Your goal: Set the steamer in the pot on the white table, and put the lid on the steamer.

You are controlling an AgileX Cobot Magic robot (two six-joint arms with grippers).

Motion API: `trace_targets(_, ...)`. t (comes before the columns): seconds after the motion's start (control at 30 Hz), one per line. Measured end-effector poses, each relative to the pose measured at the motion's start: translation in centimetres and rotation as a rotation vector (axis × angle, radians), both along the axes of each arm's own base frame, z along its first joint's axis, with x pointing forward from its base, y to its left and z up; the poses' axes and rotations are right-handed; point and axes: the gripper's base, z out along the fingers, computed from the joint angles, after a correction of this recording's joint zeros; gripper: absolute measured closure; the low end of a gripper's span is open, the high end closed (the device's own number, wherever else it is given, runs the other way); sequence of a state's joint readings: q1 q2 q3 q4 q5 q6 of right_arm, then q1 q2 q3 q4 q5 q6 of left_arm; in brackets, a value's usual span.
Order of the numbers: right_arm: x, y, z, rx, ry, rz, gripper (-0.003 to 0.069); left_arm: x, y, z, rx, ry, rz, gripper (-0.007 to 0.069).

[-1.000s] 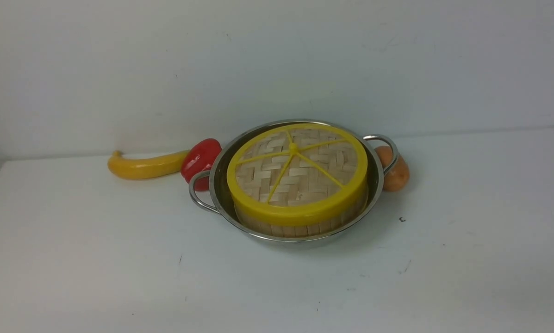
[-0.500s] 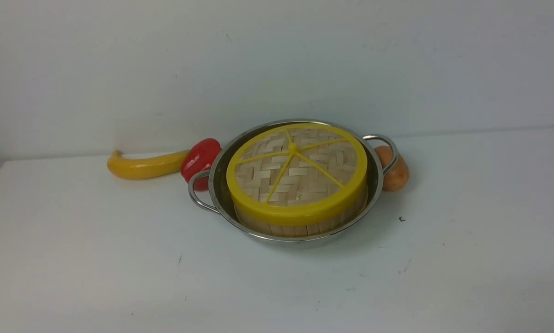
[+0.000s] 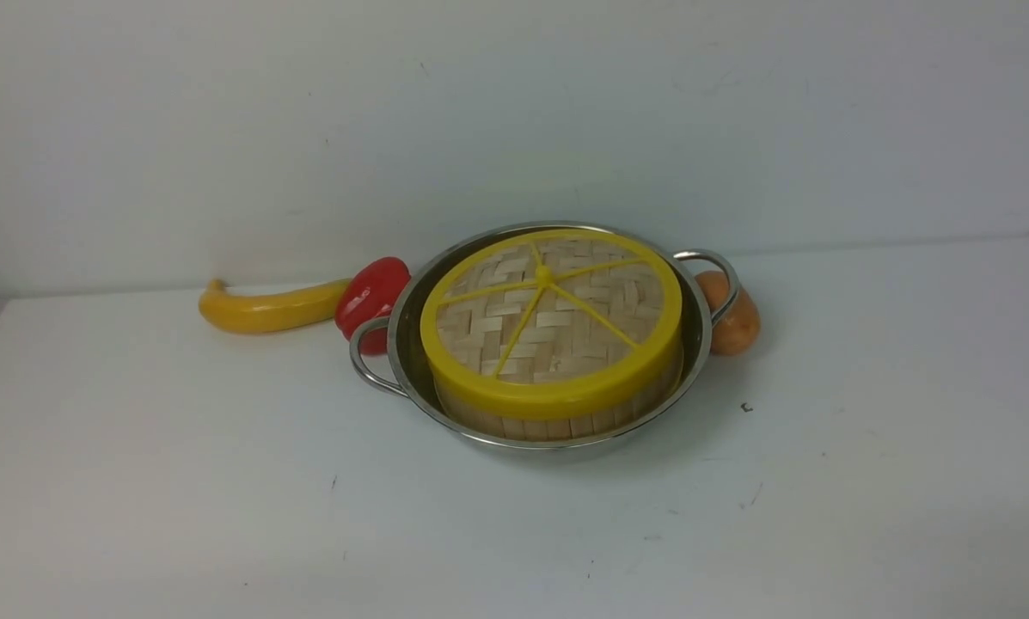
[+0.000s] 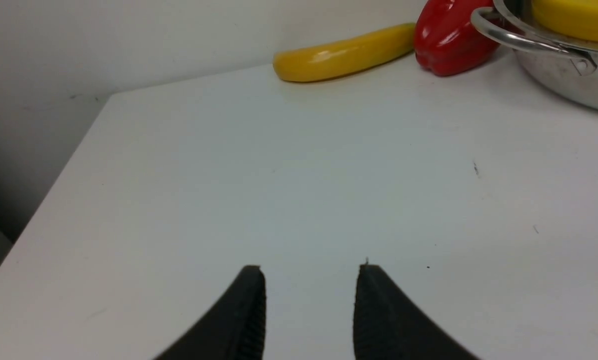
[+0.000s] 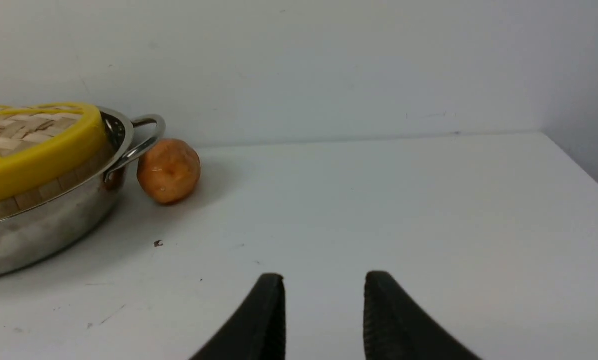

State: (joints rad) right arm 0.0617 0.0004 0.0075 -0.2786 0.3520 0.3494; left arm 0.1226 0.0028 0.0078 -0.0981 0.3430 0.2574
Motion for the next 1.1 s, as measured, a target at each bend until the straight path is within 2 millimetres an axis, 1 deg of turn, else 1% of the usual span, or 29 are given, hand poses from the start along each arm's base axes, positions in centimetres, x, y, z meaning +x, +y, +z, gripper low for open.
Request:
trace_targets(0.1,0.0,0.07,-0.01,0.016,0.001,0.005,0.0419,0.0,0.0,0.0,0.0,0.0,0.0,0.0383)
trace_targets(0.5,-0.01,0.46,-0.02,-0.071,0.002,0.063,0.0418,0.0,0.0,0.0,0.0,0.0,0.0,0.0383)
trace_targets(1.1,0.0,0.52,0.03,-0.035,-0.004,0.064,0.0417,0.0,0.0,0.0,0.0,0.0,0.0,0.0383)
